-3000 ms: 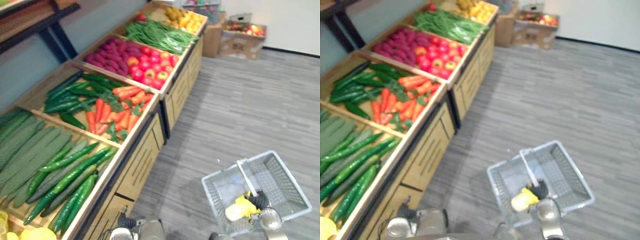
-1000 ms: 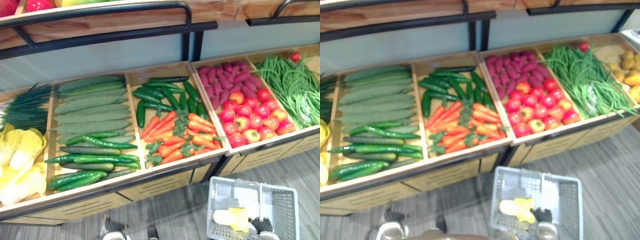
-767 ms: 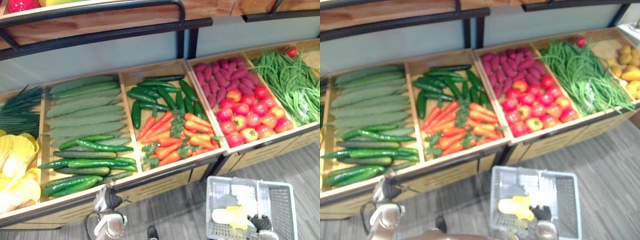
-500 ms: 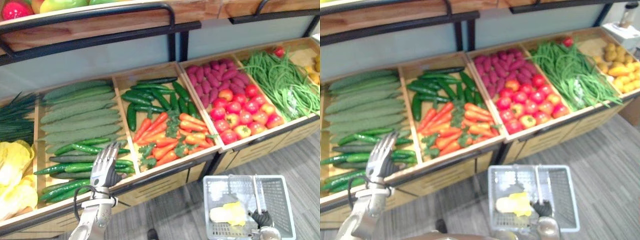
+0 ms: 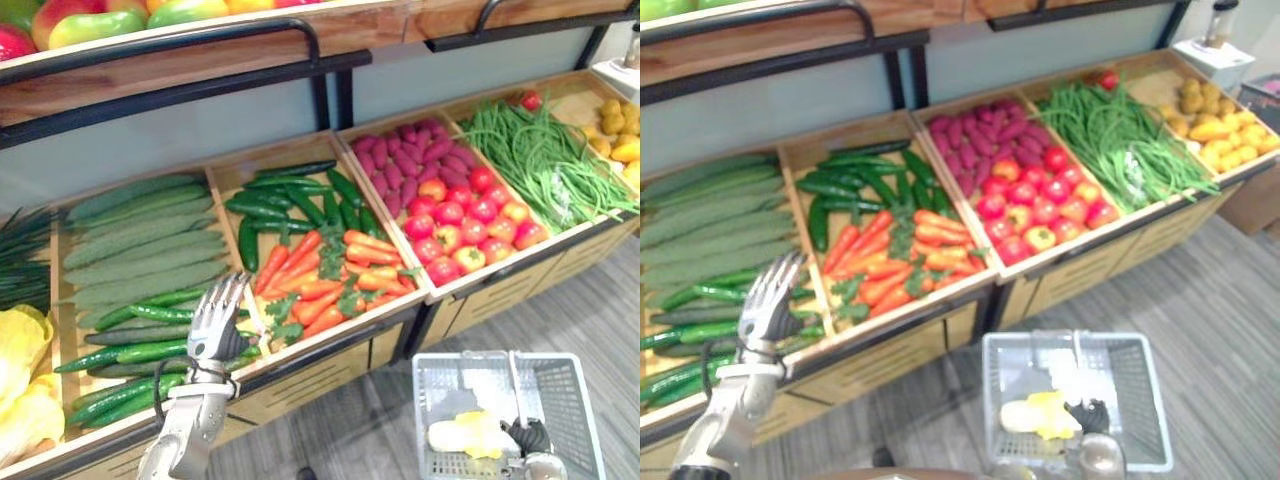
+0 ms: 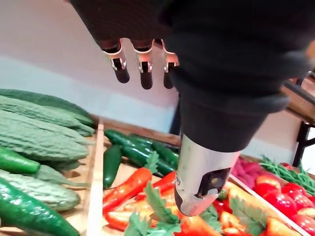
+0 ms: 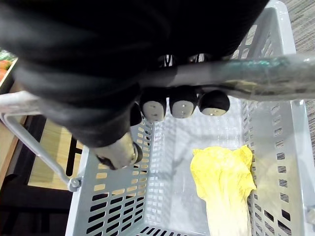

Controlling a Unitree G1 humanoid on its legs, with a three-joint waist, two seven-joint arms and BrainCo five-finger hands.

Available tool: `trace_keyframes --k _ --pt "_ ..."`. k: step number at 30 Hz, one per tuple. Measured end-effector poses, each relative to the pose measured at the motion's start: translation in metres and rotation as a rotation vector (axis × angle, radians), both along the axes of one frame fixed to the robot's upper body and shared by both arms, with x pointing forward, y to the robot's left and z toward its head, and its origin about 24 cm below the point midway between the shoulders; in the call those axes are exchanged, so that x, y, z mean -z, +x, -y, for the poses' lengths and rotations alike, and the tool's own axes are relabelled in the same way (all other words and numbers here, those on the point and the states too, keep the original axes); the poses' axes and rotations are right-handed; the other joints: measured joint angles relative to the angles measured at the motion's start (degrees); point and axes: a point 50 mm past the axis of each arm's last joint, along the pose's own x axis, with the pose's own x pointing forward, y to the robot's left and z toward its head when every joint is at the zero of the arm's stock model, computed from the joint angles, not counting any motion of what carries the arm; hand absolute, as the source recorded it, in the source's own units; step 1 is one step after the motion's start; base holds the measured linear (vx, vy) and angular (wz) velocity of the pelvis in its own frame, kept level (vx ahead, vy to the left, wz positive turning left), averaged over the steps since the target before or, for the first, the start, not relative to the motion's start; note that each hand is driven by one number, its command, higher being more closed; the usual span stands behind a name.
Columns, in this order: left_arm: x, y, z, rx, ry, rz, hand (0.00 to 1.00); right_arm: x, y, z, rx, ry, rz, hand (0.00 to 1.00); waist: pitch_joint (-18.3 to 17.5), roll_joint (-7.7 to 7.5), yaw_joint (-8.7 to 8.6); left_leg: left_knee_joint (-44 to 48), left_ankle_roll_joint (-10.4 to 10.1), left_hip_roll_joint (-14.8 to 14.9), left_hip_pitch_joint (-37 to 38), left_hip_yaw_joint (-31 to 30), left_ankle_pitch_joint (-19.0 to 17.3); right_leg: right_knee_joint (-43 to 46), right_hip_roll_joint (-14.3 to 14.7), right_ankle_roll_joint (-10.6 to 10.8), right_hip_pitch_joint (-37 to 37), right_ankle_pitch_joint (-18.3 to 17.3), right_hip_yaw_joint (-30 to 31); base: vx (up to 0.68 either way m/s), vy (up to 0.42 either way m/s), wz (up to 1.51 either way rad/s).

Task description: Pick vegetable in the basket

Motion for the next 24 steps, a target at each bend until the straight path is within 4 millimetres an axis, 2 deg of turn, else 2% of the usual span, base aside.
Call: trace_keyframes --k 4,10,14,17,24 --pt "-0.004 0.013 0.012 0.067 0.008 0.002 0.00 -0.001 0.000 0.001 0.000 -0.005 0.002 1.00 -0.03 0.06 -0.36 0.00 -0.01 -0.01 0.28 0.09 -0.01 -0.13 0.04 -0.03 -0.03 0.05 0.52 0.00 -0.006 -0.07" --pt "0.008 0.020 0.022 0.099 -0.037 -0.073 0.00 -0.008 0.009 0.003 -0.036 -0.042 0.030 1.00 -0.12 0.27 -0.56 0.00 -0.16 -0.01 0.30 1.15 -0.28 -0.12 0.19 -0.36 -1.75 1.00 2.90 -0.05 0.001 -0.20" --pt "0.011 0.021 0.029 0.105 -0.201 -0.115 0.00 -0.011 0.011 0.004 -0.035 -0.053 0.036 1.00 -0.10 0.55 -1.70 -0.01 -0.14 -0.16 0.56 1.61 -0.29 -0.30 0.09 -0.24 -1.94 1.21 3.42 -0.06 -0.003 -0.07" --pt "0.015 0.022 0.036 0.104 -0.348 -0.138 0.00 -0.011 0.008 0.006 -0.025 -0.056 0.022 1.00 -0.31 1.13 -1.77 -0.02 -0.36 -0.12 0.85 1.75 -0.46 -0.49 0.12 -0.43 -1.94 1.11 3.62 -0.07 -0.016 -0.05" --pt "0.018 0.022 0.041 0.112 -0.415 -0.166 0.00 -0.012 0.007 0.007 -0.022 -0.062 0.021 1.00 -0.35 2.17 -1.82 -0.02 -0.52 0.02 0.80 1.90 -0.59 -1.25 0.33 0.02 -1.79 1.75 3.78 -0.01 -0.008 -0.02"
